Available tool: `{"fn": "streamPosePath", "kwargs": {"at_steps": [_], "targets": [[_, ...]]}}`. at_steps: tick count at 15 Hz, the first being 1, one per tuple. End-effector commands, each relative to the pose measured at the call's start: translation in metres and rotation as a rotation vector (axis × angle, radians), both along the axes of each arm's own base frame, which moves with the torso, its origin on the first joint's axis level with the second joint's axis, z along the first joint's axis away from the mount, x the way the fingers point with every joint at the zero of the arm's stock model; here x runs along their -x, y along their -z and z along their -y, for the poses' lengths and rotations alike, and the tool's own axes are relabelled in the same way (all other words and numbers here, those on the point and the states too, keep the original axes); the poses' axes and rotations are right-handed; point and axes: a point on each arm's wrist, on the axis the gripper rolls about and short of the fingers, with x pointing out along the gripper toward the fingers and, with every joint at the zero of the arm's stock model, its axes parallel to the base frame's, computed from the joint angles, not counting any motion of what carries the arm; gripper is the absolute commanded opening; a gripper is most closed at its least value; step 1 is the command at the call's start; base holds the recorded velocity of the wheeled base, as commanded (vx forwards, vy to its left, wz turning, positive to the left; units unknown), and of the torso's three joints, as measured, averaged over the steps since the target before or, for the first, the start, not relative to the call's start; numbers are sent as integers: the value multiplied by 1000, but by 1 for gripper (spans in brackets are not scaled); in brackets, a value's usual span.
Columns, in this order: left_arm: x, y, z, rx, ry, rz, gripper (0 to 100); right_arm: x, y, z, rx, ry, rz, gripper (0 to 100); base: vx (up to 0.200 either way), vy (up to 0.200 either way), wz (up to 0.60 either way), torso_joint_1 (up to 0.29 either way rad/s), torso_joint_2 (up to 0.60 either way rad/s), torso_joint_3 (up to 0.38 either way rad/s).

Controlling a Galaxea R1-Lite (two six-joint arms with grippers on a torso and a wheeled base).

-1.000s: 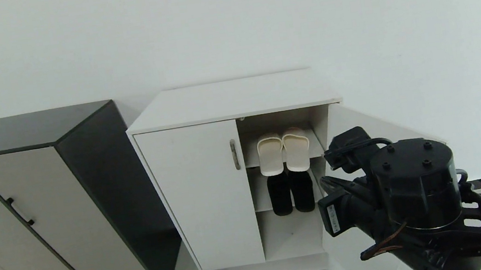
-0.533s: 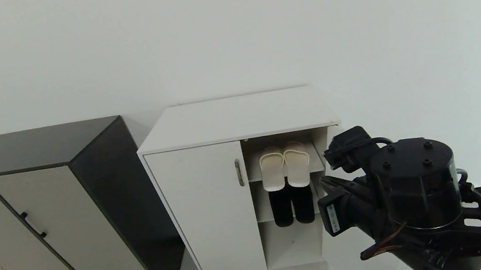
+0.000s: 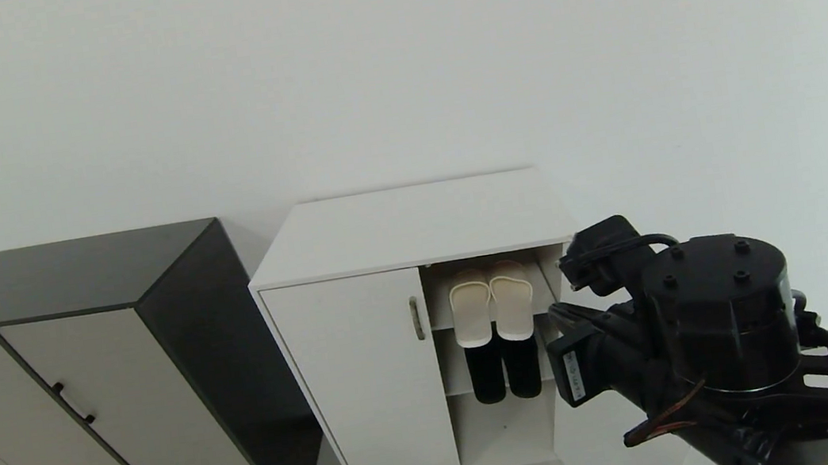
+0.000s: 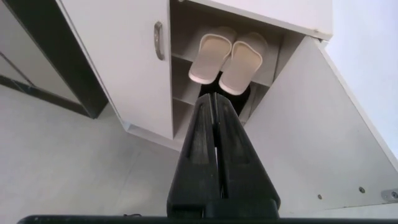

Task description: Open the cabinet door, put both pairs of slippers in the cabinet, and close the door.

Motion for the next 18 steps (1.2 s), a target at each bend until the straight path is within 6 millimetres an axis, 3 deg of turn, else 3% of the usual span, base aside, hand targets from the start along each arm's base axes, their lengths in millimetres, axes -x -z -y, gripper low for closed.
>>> {"fn": "streamPosePath", "kwargs": {"at_steps": [1,3,10,15,18], "targets": [[0,0,0,1,-1,1,0,1,-1,1,-2,-2,0,0,0,0,0,0,0,0],[0,0,0,1,1,1,0,1,-1,1,-2,-2,0,0,0,0,0,0,0,0],[0,0,0,1,1,1,0,-8,-4,5,-7,32,9,0,0,0,-514,5,1,-1],[0,0,0,1,-1,2,0,-68,-27,41,-79,177,19,0,0,0,0,0,0,0],[0,0,0,1,1,1,0,-95,-32,49,-128,268,-54,0,0,0,0,0,0,0]]}}
